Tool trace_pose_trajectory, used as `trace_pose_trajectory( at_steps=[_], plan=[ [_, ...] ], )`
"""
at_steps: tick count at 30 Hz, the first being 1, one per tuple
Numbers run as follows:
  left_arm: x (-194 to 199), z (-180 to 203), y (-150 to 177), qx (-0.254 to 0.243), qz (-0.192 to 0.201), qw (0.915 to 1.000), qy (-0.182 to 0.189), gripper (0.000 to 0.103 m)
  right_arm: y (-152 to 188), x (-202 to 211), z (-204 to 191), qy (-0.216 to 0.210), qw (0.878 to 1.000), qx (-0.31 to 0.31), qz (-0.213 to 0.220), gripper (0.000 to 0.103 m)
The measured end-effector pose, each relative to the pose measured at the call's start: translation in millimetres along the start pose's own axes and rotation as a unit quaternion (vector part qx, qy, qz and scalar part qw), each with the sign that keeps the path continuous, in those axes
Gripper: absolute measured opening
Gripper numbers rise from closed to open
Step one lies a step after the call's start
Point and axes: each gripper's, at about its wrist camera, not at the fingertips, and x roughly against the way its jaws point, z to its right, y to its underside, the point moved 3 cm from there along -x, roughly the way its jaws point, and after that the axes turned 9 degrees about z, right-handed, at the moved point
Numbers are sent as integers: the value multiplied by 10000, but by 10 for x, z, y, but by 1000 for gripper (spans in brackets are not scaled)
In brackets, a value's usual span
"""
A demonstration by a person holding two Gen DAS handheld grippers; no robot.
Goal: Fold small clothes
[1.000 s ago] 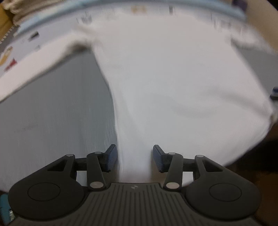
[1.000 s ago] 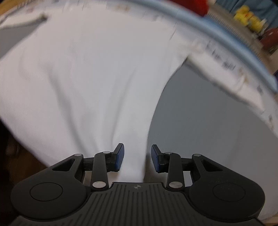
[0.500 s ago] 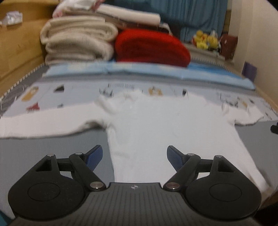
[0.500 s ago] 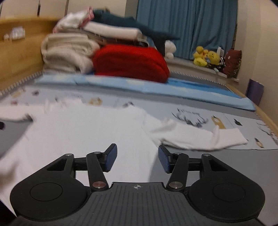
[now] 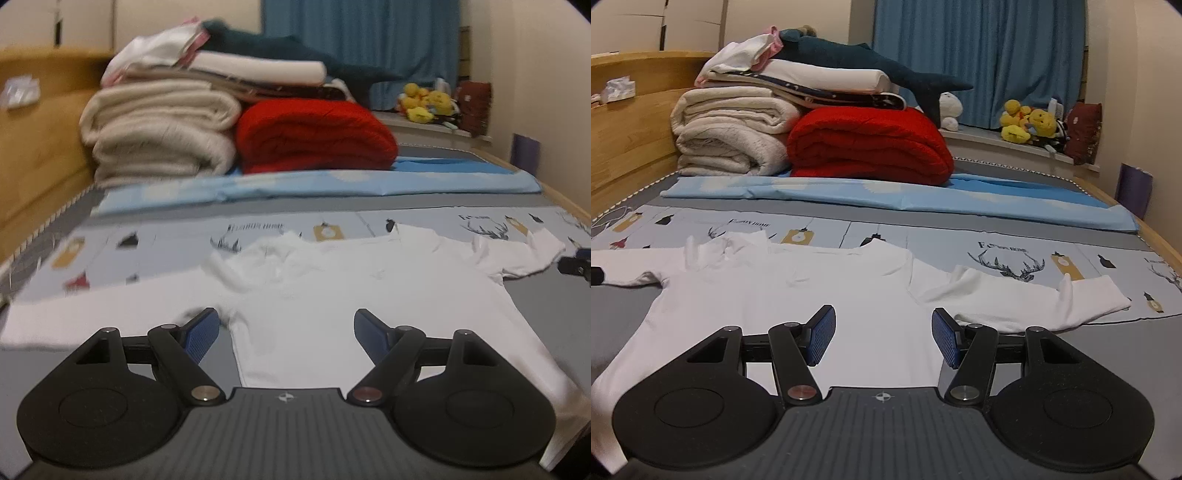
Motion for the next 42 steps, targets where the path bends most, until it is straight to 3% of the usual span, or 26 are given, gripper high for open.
trace_pose_trajectory(
  at_steps=[5,9,13,14,16,22,26,32,35,38,40,42],
  plan=[
    [-197,-94,-468,-224,182,9995,101,84,-14,-24,-72,69,9998,156,66,60],
    [-508,-268,-718,-308,391,9988,15,77,20,-51,-106,68,9996,281,-18,60],
    [-807,-507,-521,-87,304,9989,-351,73,42,-78,-95,136,9992,355,-85,60],
    [-880,-570,-394,42,165,9990,-406,67,50,-87,-93,154,9992,359,-104,60],
    [-1078,-630,-260,159,-522,9974,-469,48,57,-112,-91,172,9990,387,-169,60],
    [-1213,-770,-377,342,-298,9978,-473,46,-71,-92,-191,27,9980,633,52,59],
    [-1304,-1021,-440,710,-243,9957,-540,46,-356,-135,-261,-78,9982,578,132,58],
    [-1405,-1413,-419,1120,-466,9873,-1022,46,-1010,-445,-621,-323,9962,488,650,58],
    [-1417,-1593,-390,1287,-525,9826,-1229,37,-1179,-726,-815,-551,9953,308,728,57],
    [-1425,-1760,-347,1433,-570,9783,-1386,23,-1152,-1010,-972,-700,9952,210,649,45],
    [-1440,-1865,-305,1464,-619,9761,-1480,22,-1029,-1148,-1015,-745,9956,110,555,38],
    [-1464,-1973,-265,1472,-664,9747,-1548,22,-852,-1291,-1051,-765,9967,-37,262,23]
  ],
)
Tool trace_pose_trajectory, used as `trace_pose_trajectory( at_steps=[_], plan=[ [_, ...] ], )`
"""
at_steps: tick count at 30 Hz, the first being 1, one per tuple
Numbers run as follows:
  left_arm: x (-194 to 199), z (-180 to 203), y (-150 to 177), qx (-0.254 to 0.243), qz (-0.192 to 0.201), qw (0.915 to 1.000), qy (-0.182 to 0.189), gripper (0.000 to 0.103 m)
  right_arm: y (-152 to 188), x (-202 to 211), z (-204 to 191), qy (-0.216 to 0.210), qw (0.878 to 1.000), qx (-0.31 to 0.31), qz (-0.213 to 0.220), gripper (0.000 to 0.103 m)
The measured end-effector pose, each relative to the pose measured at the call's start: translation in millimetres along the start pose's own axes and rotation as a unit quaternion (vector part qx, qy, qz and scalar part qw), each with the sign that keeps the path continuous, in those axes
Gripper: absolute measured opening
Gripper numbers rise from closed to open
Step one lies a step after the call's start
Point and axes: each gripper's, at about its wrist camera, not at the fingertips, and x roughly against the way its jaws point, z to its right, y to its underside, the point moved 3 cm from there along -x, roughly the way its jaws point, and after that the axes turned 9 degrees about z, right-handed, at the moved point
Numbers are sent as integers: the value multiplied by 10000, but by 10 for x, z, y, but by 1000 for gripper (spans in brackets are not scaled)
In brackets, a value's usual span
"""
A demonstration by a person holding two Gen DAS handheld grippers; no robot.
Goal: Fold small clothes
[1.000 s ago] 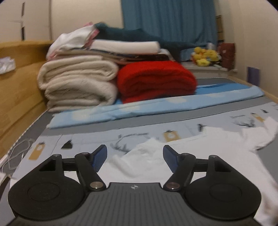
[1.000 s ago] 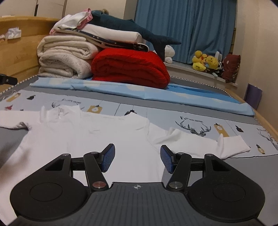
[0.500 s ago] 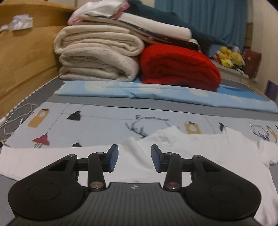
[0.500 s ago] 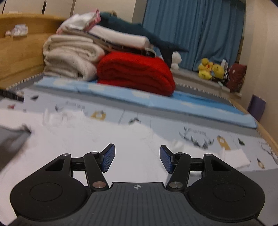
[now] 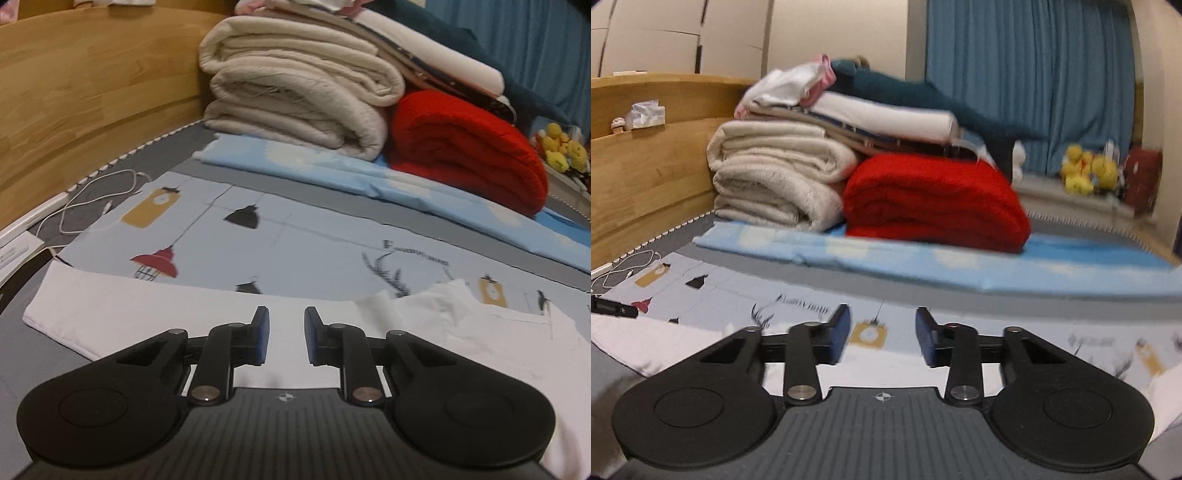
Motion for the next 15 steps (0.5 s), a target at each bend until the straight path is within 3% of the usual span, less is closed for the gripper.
trace_pose_trajectory(
  at_steps=[1,2,8,11,15],
  plan=[
    [-44,-63,-2,28,-18,10000,-59,22,65,-68,-15,29,9997,-45,-222,15],
    [-94,-137,-5,80,-39,9999,-126,22,102,-130,-28,37,9993,-100,-367,14],
    [-449,-773,8,763,-410,9939,-688,27,0,-225,-108,-182,9995,181,-166,15],
    [-597,-1190,43,1370,-655,9814,-1171,52,15,-317,-51,-255,9990,170,-311,15],
    [-724,-1774,139,2098,-860,9558,-1870,55,69,-430,47,-212,9983,54,-531,15]
  ],
)
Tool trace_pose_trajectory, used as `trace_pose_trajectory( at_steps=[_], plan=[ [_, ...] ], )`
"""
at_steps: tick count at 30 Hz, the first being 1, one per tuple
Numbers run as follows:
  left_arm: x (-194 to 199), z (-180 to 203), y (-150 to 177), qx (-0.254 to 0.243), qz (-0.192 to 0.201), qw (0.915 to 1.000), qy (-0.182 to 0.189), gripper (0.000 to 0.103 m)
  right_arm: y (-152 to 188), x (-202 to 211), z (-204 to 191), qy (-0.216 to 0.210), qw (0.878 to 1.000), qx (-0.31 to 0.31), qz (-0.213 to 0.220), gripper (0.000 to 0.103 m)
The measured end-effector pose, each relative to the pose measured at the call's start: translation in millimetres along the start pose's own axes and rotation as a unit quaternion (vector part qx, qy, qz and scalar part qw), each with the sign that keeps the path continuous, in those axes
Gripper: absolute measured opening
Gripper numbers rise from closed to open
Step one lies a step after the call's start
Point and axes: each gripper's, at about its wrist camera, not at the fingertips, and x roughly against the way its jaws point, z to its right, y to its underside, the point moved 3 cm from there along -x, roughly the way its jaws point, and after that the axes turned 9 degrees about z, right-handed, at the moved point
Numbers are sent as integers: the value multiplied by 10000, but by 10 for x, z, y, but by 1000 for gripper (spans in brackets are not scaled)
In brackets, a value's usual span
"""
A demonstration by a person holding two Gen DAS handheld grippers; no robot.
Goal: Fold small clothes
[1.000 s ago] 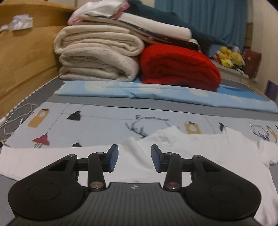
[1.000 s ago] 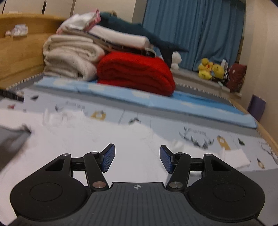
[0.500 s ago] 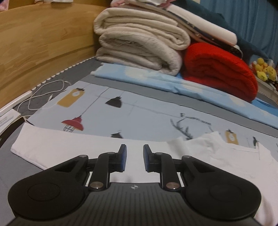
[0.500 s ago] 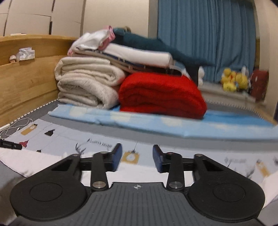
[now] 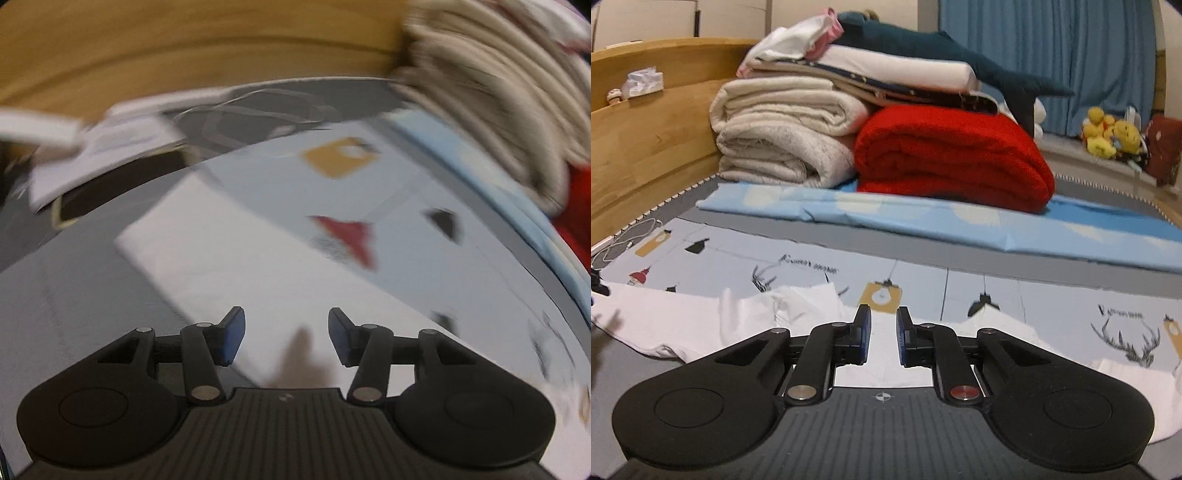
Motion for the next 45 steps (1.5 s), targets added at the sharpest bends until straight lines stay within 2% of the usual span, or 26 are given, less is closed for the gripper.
trace_pose_trajectory(
  at_steps=[4,6,7,8,9,14,19,27,31,34,39,41,43,44,45],
  plan=[
    [-246,-349,-30,607,-256,9969,-420,54,34,-69,53,43,9998,-53,-161,15],
    [-297,-421,-23,730,-323,9957,-466,48,43,-95,69,69,9997,-53,-211,15],
    [-289,-403,-39,612,-259,9964,-526,40,47,-104,80,95,9997,-48,-238,15],
    [-271,-361,-45,462,-216,9972,-545,11,48,-113,82,114,9996,-38,-263,15],
    [-267,-325,-47,369,-214,9979,-485,5,52,-118,86,130,9995,-31,-287,15],
    [47,-46,-108,64,207,9993,-301,4,62,-43,159,222,9991,-132,-341,15],
    [645,537,-82,-357,783,9948,536,4,41,199,305,367,9986,-284,-234,13],
    [1432,1368,559,-589,748,9801,1744,4,161,552,613,764,9923,-879,-430,13],
    [1693,1829,1014,-867,533,9673,2323,4,316,607,730,944,9844,-1319,-684,13],
    [1945,2175,1350,-1100,343,9542,2760,4,409,629,765,1035,9807,-1466,-774,13],
    [2128,2637,1771,-1222,-7,9379,3247,4,484,608,832,1084,9772,-1617,-854,13],
    [2129,2817,1900,-1249,-292,9231,3624,6,496,559,870,1112,9760,-1652,-883,13],
    [2060,2956,2022,-1322,-853,9067,3912,21,502,490,910,1131,9737,-1736,-947,14],
    [2003,2967,2048,-1251,-1002,9045,3951,30,503,452,925,1096,9738,-1791,-876,14],
    [1955,2946,2031,-1153,-970,9114,3829,35,514,411,935,1074,9737,-1807,-879,14]
  ],
)
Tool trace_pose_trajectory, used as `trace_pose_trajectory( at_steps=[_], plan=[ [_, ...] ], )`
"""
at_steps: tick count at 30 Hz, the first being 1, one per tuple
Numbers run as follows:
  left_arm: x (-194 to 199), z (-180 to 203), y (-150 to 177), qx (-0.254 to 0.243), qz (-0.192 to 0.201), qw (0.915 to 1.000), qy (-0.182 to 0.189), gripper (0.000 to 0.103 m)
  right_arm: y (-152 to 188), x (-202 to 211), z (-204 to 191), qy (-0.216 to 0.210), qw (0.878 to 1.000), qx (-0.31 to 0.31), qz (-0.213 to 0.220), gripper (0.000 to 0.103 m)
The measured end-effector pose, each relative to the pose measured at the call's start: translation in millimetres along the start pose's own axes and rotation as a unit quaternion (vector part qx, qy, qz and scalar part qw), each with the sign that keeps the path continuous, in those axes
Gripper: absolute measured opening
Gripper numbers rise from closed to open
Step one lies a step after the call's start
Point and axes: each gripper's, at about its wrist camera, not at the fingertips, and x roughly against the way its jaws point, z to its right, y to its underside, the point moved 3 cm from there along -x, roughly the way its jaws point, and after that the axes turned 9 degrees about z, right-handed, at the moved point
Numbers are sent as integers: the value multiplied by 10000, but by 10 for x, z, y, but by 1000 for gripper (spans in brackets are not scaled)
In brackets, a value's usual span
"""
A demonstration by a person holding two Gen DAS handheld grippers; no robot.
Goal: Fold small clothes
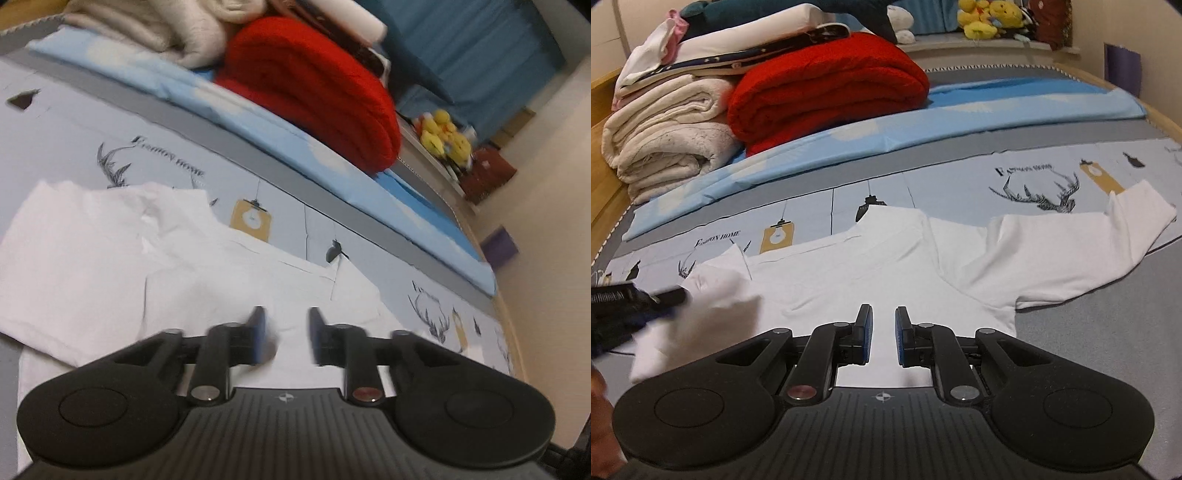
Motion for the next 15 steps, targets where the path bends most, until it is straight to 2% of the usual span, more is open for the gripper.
trace_pose_trajectory(
  at_steps=[2,5,7,11,15],
  plan=[
    [-24,-147,-85,203,120,9991,-340,36,22,-123,-9,39,9999,1,-147,14],
    [-105,-375,-228,479,115,9973,-541,36,25,-262,-81,-125,9994,-60,-326,14],
    [-229,-491,-258,508,-195,9964,-658,36,15,-323,-172,-226,9991,57,-363,14],
    [-525,-727,-178,446,-889,9879,-1191,36,46,-431,-357,-502,9972,211,-518,14],
    [-707,-901,-6,513,-1422,9823,-1106,36,152,-535,-557,-861,9920,511,-773,14]
  ],
)
